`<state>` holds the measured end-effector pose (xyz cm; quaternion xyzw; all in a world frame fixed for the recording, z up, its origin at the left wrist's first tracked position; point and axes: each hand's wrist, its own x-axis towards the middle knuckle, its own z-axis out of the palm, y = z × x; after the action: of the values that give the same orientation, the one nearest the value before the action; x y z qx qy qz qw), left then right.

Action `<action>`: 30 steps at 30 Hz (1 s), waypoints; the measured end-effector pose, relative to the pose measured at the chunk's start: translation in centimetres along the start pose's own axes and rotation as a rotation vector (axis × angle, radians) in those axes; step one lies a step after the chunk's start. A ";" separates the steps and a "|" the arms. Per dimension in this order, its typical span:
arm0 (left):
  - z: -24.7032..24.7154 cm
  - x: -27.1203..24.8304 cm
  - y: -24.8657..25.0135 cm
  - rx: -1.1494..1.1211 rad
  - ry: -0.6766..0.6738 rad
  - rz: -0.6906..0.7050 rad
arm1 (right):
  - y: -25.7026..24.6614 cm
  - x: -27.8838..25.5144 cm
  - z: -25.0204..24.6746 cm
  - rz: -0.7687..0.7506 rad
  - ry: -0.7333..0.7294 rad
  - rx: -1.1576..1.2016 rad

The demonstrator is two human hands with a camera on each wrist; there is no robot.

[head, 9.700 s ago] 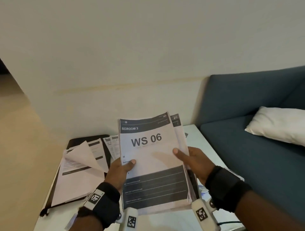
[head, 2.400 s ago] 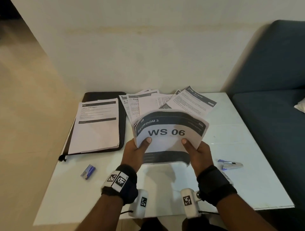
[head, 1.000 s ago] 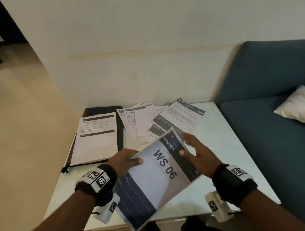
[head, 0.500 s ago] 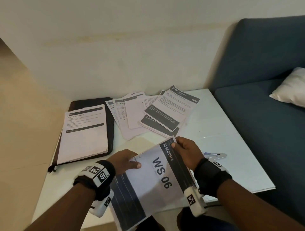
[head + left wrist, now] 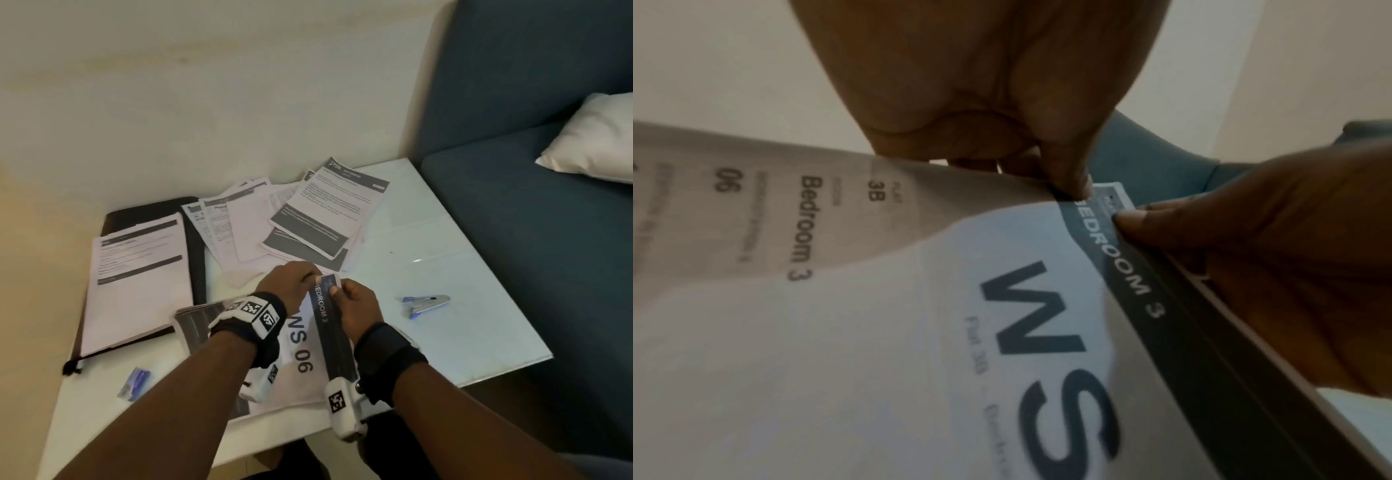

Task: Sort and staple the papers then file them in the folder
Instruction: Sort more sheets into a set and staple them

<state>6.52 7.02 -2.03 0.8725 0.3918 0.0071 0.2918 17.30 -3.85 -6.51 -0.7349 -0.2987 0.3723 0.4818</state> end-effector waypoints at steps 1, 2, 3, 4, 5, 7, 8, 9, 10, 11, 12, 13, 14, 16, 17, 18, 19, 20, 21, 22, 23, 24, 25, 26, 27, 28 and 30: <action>0.3 0.3 0.1 0.023 -0.015 0.002 | 0.4 0.0 -0.5 0.014 0.002 -0.004; 0.6 0.3 -0.1 0.045 -0.035 0.001 | 0.7 0.0 -0.8 0.029 -0.001 -0.014; 0.9 0.3 0.0 0.056 -0.058 -0.001 | 1.0 0.0 -1.2 0.041 -0.004 -0.028; 1.2 0.3 -0.2 0.063 -0.080 -0.008 | 1.4 0.0 -1.4 0.048 -0.012 -0.052; 1.4 0.2 -0.2 0.071 -0.103 -0.015 | 1.6 -0.1 -1.5 0.045 -0.022 -0.082; 2.0 0.2 -0.6 0.105 -0.124 -0.028 | 2.0 -0.1 -1.7 0.034 -0.062 -0.187; 2.1 0.3 -0.9 0.134 -0.126 -0.033 | 2.0 0.0 -2.0 0.028 -0.088 -0.276; 2.3 0.3 -1.1 0.163 -0.127 -0.041 | 2.0 0.2 -2.7 0.011 -0.116 -0.378; 2.4 0.3 -1.3 0.185 -0.124 -0.050 | 1.9 0.6 -3.6 -0.023 -0.133 -0.473; 2.5 0.3 -1.5 0.201 -0.121 -0.059 | 1.7 1.3 -4.9 -0.064 -0.135 -0.565; 2.6 0.3 -1.8 0.210 -0.120 -0.071 | 1.5 2.0 -6.5 -0.108 -0.126 -0.679; 2.7 0.2 -2.2 0.217 -0.123 -0.087 | 1.4 2.9 -8.2 -0.157 -0.108 -0.825; 2.8 0.1 -2.5 0.227 -0.126 -0.103 | 1.4 3.7 -9.8 -0.191 -0.101 -0.985; 3.1 -0.2 -3.1 0.245 -0.136 -0.132 | 2.0 4.9 -12.4 -0.186 -0.145 -1.226; 3.2 -0.4 -3.4 0.240 -0.144 -0.144 | 2.6 5.3 -13.3 -0.158 -0.184 -1.301; 3.3 -0.5 -3.6 0.227 -0.150 -0.157 | 3.3 5.6 -13.8 -0.110 -0.218 -1.345; 3.4 -0.6 -3.7 0.220 -0.157 -0.166 | 4.0 5.9 -14.1 -0.053 -0.229 -1.342; 3.5 -0.6 -3.8 0.221 -0.163 -0.173 | 4.5 6.1 -14.2 -0.005 -0.232 -1.301; 3.5 -0.7 -4.0 0.225 -0.170 -0.182 | 5.0 6.2 -14.2 0.022 -0.235 -1.233; 3.6 -0.8 -4.1 0.227 -0.172 -0.189 | 5.2 6.2 -14.2 0.017 -0.247 -1.171; 3.6 -0.9 -4.3 0.225 -0.171 -0.195 | 5.4 6.1 -14.1 -0.003 -0.276 -1.130; 3.6 -0.9 -4.4 0.220 -0.170 -0.197 | 5.5 6.0 -14.2 -0.022 -0.306 -1.109; 3.6 -0.9 -4.5 0.217 -0.171 -0.199 | 5.6 5.9 -14.3 -0.035 -0.324 -1.103; 3.6 -0.9 -4.6 0.218 -0.172 -0.199 | 5.6 5.7 -14.5 -0.040 -0.324 -1.109; 3.5 -0.9 -4.6 0.221 -0.173 -0.200 | 5.8 5.8 -14.7 -0.040 -0.312 -1.116; 3.5 -0.9 -4.6 0.222 -0.172 -0.199 | 5.9 5.7 -14.8 -0.034 -0.294 -1.125; 3.5 -0.9 -4.6 0.217 -0.169 -0.200 | 6.2 5.5 -14.8 -0.024 -0.244 -1.125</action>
<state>3.60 7.00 -7.12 0.8532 0.4491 -0.1377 0.2269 33.19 -8.83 -9.87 -0.8263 -0.5125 0.2328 -0.0172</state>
